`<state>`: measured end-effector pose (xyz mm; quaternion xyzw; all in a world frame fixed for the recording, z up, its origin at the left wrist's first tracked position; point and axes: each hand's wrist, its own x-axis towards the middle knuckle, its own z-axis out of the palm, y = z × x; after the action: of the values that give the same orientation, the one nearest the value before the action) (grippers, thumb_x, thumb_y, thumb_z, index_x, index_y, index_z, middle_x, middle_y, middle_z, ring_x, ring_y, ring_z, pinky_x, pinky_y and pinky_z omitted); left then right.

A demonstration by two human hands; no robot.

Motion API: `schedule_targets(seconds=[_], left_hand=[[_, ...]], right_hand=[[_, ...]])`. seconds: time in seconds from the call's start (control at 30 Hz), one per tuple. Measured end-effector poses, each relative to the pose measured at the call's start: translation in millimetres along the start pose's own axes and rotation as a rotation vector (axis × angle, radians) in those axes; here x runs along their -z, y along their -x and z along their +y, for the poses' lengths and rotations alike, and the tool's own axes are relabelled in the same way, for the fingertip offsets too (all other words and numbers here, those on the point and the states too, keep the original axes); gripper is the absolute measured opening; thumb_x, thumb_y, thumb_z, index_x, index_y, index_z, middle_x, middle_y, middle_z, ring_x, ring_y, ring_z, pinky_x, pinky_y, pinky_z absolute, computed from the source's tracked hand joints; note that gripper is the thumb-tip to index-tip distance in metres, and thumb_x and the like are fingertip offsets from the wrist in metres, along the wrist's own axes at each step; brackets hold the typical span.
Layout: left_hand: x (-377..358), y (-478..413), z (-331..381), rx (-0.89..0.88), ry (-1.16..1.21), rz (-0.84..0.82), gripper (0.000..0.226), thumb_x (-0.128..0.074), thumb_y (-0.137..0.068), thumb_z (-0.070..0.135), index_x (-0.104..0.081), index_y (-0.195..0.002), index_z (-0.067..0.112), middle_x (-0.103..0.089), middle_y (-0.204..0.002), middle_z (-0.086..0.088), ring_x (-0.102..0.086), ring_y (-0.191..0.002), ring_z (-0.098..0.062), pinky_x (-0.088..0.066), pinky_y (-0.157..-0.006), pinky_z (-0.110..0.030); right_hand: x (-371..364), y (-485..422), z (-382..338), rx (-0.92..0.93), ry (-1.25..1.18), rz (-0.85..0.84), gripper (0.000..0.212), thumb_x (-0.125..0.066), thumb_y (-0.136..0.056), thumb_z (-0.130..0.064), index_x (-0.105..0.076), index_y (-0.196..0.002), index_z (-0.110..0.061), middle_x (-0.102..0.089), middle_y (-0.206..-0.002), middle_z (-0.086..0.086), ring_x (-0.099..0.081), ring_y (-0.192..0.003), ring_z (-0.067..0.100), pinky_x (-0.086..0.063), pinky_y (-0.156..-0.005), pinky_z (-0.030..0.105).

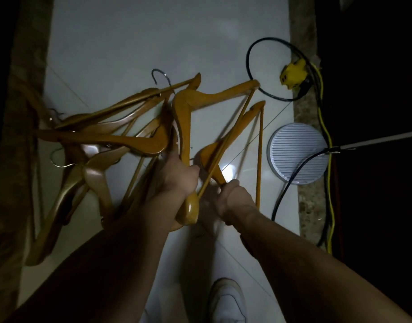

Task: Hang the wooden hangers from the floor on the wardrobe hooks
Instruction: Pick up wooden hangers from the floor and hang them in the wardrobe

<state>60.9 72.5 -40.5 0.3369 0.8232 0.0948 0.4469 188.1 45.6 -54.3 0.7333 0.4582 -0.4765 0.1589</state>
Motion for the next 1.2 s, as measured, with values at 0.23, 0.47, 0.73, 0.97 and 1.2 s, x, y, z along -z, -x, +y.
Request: schedule_targets(seconds=[0.23,0.47,0.73,0.97,1.2], left_hand=[[69,64,42,-0.049,-0.018,0.055,0.033,-0.065,-0.087,0.020,-0.055,-0.118,0.016,-0.066,-0.107,-0.011,-0.063,-0.100,-0.034,-0.052,-0.079,-0.042],[165,135,88,-0.048,0.013,0.148,0.016,-0.066,-0.090,0.029,-0.053,-0.097,0.022,-0.052,-0.079,0.005,-0.052,-0.070,-0.015,-0.036,-0.057,-0.026],[285,217,142,-0.112,0.049,0.308,0.028,-0.065,-0.091,0.032,-0.060,-0.109,0.011,-0.062,-0.097,-0.003,-0.053,-0.079,-0.020,-0.042,-0.066,-0.034],[385,277,195,-0.168,0.164,0.368,0.029,-0.064,-0.089,0.029,-0.052,-0.112,0.017,-0.065,-0.098,-0.007,-0.069,-0.081,-0.028,-0.060,-0.074,-0.045],[446,345,264,-0.076,0.515,0.104,0.066,-0.046,-0.098,0.004,-0.015,-0.153,0.021,-0.051,-0.132,-0.030,-0.064,-0.105,-0.044,-0.049,-0.096,-0.053]], right_hand=[[50,88,-17,-0.055,-0.080,0.046,0.026,-0.057,-0.098,-0.034,-0.057,-0.106,-0.009,-0.070,-0.096,0.013,-0.073,-0.087,0.029,-0.062,-0.077,0.039],[107,184,-58,-0.132,-0.155,0.019,0.030,-0.058,-0.100,-0.040,-0.056,-0.090,-0.012,-0.065,-0.078,0.007,-0.064,-0.065,0.020,-0.059,-0.068,0.033],[157,308,-127,-0.081,-0.338,0.049,0.028,-0.053,-0.100,-0.034,-0.054,-0.088,-0.008,-0.057,-0.068,0.005,-0.057,-0.053,0.019,-0.045,-0.043,0.025],[219,412,-170,-0.008,-0.538,0.091,0.019,-0.050,-0.096,-0.017,-0.050,-0.081,-0.006,-0.050,-0.062,0.007,-0.050,-0.038,0.016,-0.039,-0.038,0.020],[296,520,-211,0.074,-0.554,0.219,0.020,-0.051,-0.090,-0.021,-0.060,-0.096,-0.004,-0.058,-0.067,0.007,-0.055,-0.042,0.018,-0.046,-0.042,0.022]])
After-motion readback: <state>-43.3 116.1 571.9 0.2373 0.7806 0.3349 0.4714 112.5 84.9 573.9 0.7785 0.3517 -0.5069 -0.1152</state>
